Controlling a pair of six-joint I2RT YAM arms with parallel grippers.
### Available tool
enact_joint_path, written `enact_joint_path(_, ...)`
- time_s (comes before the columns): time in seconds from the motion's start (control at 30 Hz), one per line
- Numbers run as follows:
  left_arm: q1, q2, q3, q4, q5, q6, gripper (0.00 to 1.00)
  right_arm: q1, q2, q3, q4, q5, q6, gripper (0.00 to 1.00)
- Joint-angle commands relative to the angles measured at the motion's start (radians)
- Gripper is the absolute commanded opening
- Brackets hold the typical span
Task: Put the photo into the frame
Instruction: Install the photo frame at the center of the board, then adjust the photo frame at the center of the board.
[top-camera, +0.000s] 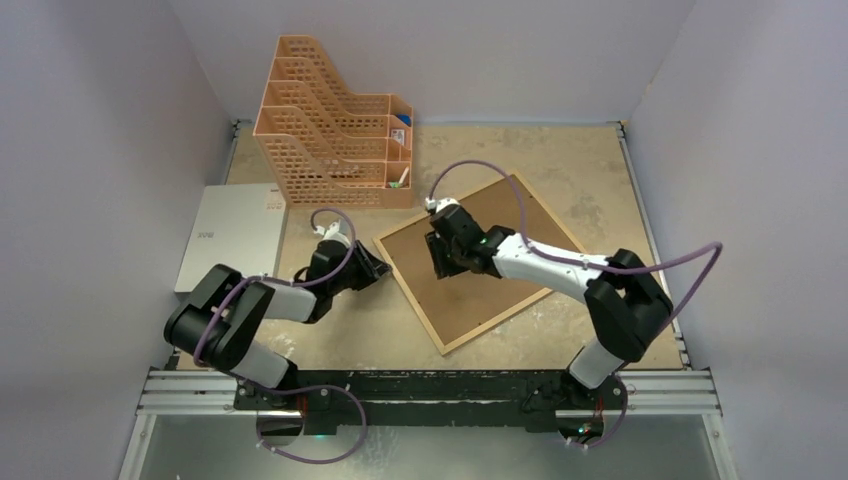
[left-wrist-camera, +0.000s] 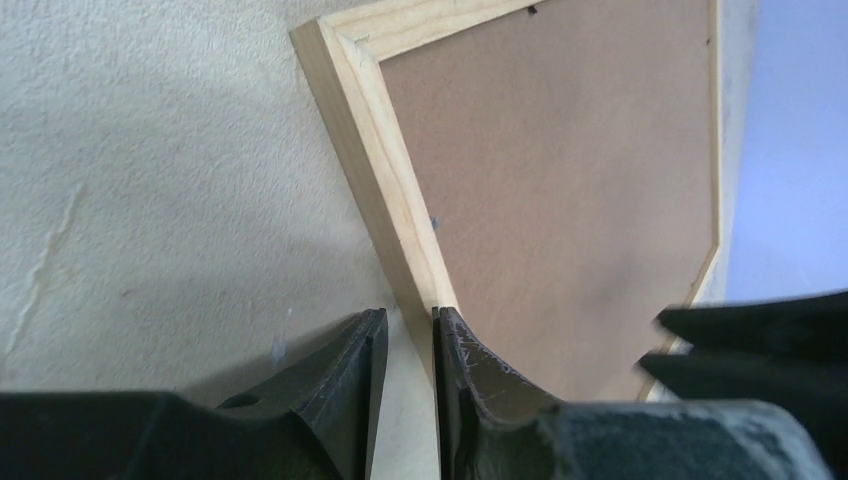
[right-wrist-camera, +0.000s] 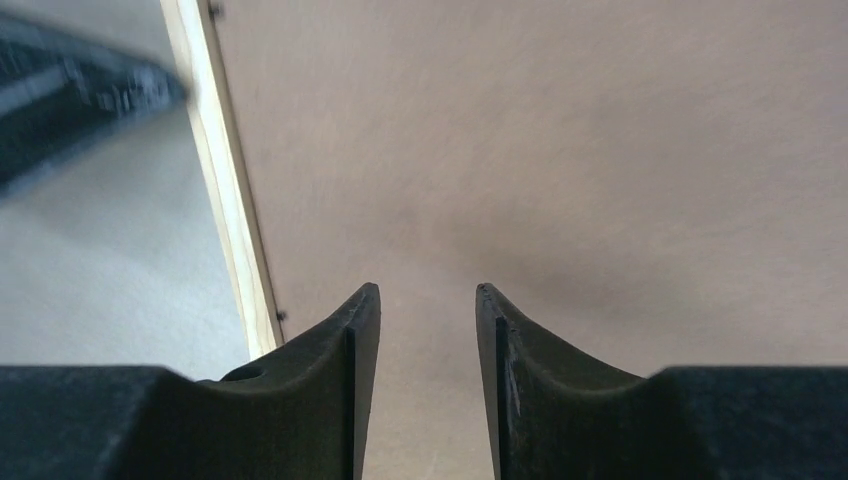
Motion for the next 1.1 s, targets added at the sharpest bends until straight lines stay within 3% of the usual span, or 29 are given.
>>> enact_joint_path(0.0,-0.001,-0.058,-0.045,-0.313,-0.041,0.125,0.3,-0.076,-0.054,0.065,0.026,-0.029,0.06,0.45)
enact_joint_path(0.23,-0.001,-0.208,0.168,-0.577,-0.113,0.209,0.45,-0.242,-0.01,0.166,-0.179,0.015,0.18,0.49)
enact_joint_path(0.37,-0.001,-0.162,0.345,-0.714,-0.121,0.328,0.53,-0.341,-0.054,0.174,-0.275,0.041,0.268,0.61)
enact_joint_path(0.4,-0.001,-0.147,0.381,-0.739,-0.12,0.353,0.6,-0.37,-0.066,0.173,-0.296,0.048,0.283,0.64)
enact_joint_path(0.53,-0.001,-0.078,0.499,-0.755,-0.145,0.447,0.72,-0.489,-0.092,0.153,-0.316,0.013,0.31,0.68)
enact_joint_path(0.7,-0.001,0.071,0.641,-0.729,-0.105,0.556,0.73,-0.52,-0.004,0.237,-0.28,-0.043,0.274,0.68)
enact_joint_path(0.87,0.001,0.275,0.826,-0.808,-0.063,0.674,0.73,-0.52,0.096,0.346,-0.252,-0.094,0.271,0.67)
enact_joint_path(1.07,0.001,0.353,0.849,-0.774,-0.031,0.707,0.69,-0.52,0.181,0.42,-0.235,-0.132,0.254,0.65)
